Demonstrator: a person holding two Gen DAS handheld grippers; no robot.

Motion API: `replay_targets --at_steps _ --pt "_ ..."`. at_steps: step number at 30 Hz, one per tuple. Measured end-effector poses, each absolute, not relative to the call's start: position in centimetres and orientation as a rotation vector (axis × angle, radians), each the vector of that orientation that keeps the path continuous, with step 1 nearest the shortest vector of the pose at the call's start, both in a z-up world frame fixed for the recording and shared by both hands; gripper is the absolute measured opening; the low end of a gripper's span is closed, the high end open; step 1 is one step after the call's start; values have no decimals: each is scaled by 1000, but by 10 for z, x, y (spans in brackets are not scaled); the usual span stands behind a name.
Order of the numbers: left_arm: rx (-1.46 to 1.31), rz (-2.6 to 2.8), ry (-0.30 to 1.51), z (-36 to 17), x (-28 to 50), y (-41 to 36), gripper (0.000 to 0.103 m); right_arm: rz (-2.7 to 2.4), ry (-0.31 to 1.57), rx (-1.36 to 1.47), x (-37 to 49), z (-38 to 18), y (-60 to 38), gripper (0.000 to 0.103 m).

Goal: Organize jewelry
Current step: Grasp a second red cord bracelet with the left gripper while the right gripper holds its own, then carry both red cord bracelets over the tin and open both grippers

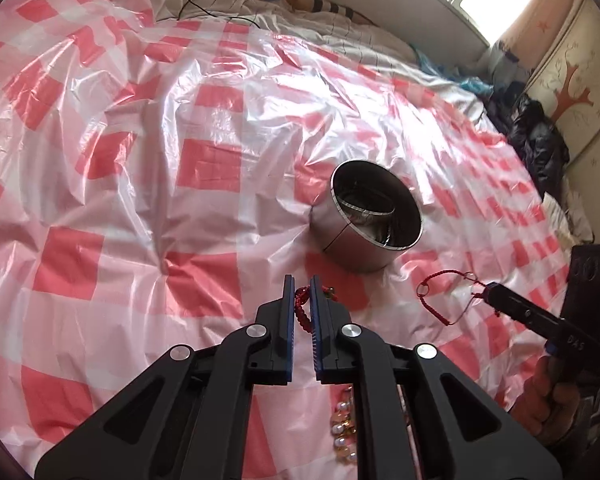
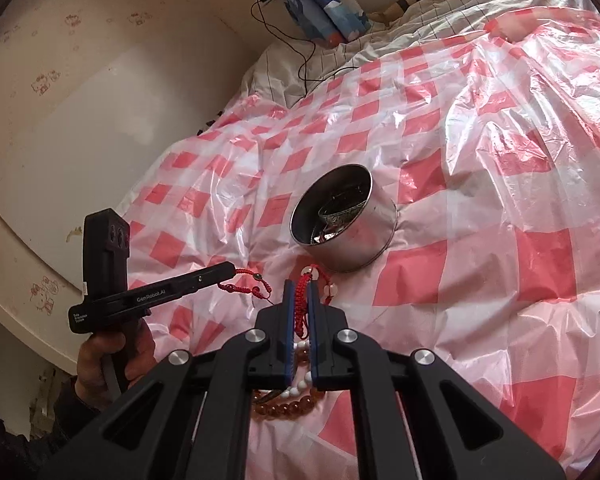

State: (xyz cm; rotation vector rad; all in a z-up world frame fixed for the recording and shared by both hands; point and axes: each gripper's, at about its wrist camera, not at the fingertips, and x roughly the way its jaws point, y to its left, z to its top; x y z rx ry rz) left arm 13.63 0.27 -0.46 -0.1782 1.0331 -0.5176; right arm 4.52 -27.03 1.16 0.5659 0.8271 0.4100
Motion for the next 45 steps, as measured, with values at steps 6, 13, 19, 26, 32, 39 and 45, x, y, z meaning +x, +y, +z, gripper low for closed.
replay_targets --at_steps 6,13,19,26,32,39,45 --pt "-183 -533 1033 -4 136 -5 7 420 803 587 46 13 -273 7" --pt "-117 -521 1013 -5 132 -24 7 431 791 617 51 10 -272 7" --pt "-39 -483 961 0 131 -37 7 440 781 629 54 10 -272 7" --pt "15 -454 919 2 133 -46 7 436 790 627 60 7 -272 7" --pt "27 -449 902 3 136 -51 7 434 794 624 62 6 -274 7" --pt "53 -441 877 3 137 -61 7 439 784 630 62 9 -277 7" --pt "68 -434 854 5 137 -67 7 442 763 639 62 13 -279 7"
